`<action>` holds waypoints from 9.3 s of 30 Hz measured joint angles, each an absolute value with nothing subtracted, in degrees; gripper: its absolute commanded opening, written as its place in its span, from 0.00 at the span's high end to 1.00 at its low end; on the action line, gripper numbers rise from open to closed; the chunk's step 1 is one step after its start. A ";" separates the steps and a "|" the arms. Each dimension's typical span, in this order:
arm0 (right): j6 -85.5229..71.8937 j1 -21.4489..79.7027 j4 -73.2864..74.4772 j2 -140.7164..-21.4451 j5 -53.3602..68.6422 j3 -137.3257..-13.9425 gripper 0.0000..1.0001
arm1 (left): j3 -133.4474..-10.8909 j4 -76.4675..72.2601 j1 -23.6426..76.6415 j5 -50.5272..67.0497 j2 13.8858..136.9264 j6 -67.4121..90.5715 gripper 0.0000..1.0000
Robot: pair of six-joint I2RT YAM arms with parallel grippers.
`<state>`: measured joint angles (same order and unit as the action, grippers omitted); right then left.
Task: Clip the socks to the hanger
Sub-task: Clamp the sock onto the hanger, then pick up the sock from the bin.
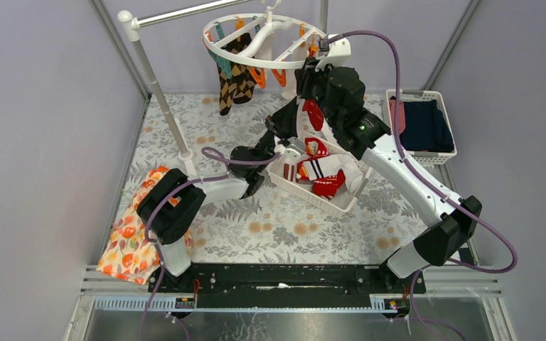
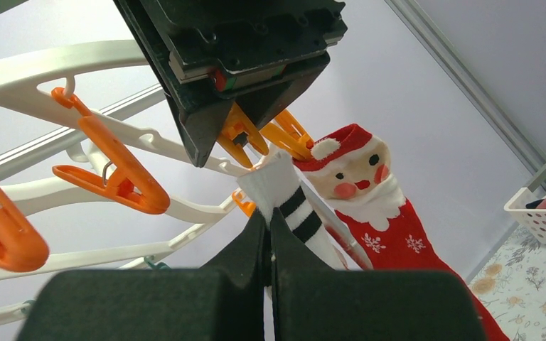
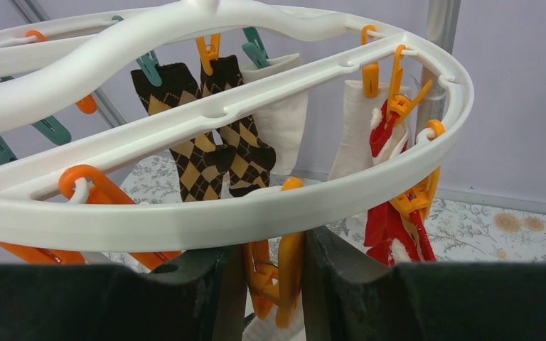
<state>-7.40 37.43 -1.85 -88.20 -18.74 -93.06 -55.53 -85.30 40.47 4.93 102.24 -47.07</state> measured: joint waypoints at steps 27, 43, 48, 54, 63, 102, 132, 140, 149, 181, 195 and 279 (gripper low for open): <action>-7.60 37.43 -1.76 -88.20 -18.74 -93.65 0.81 | -57.74 -84.20 41.65 4.54 102.00 -47.13 1.00; -7.60 37.43 -1.76 -88.20 -18.76 -93.65 0.81 | -58.81 -82.54 44.29 -2.04 101.45 -48.86 1.00; -7.62 37.43 -1.76 -88.20 -18.76 -93.65 0.81 | -59.55 -82.52 44.69 -3.79 101.45 -50.63 1.00; -7.62 37.32 -1.76 -88.20 -18.74 -93.65 0.81 | -59.94 -82.19 44.97 -5.28 101.71 -53.17 1.00; -7.75 37.10 -1.69 -88.20 -18.72 -93.65 0.80 | -61.06 -82.24 45.74 -6.48 102.72 -55.24 1.00; -8.45 35.94 0.78 -86.87 -15.35 -93.56 0.23 | -62.85 -82.43 46.15 -9.28 103.90 -54.06 0.53; 9.15 29.39 33.87 -75.64 19.22 -102.98 0.00 | -34.89 -44.34 47.48 3.79 52.73 -1.52 0.04; 20.97 26.44 51.75 -74.11 30.30 -103.98 0.00 | -25.58 -32.29 47.09 6.81 38.22 11.33 0.05; 31.16 17.78 57.80 -68.27 35.75 -90.89 0.00 | -24.67 -23.70 47.09 8.80 37.58 19.64 0.02; 32.21 4.86 27.94 -58.81 53.89 -48.95 0.00 | -15.07 -42.11 46.46 5.50 50.94 42.89 0.10; 75.85 4.86 32.73 -69.14 67.31 -46.09 0.19 | -16.23 -51.57 43.31 2.70 61.93 45.52 0.17; 60.34 19.44 10.33 -95.33 37.58 -56.45 0.89 | -11.42 -75.02 21.04 32.05 76.69 55.07 0.01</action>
<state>60.34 19.44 10.33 -95.33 37.58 -56.45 -11.42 -75.02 21.04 32.05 76.69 55.07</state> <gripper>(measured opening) 0.057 0.987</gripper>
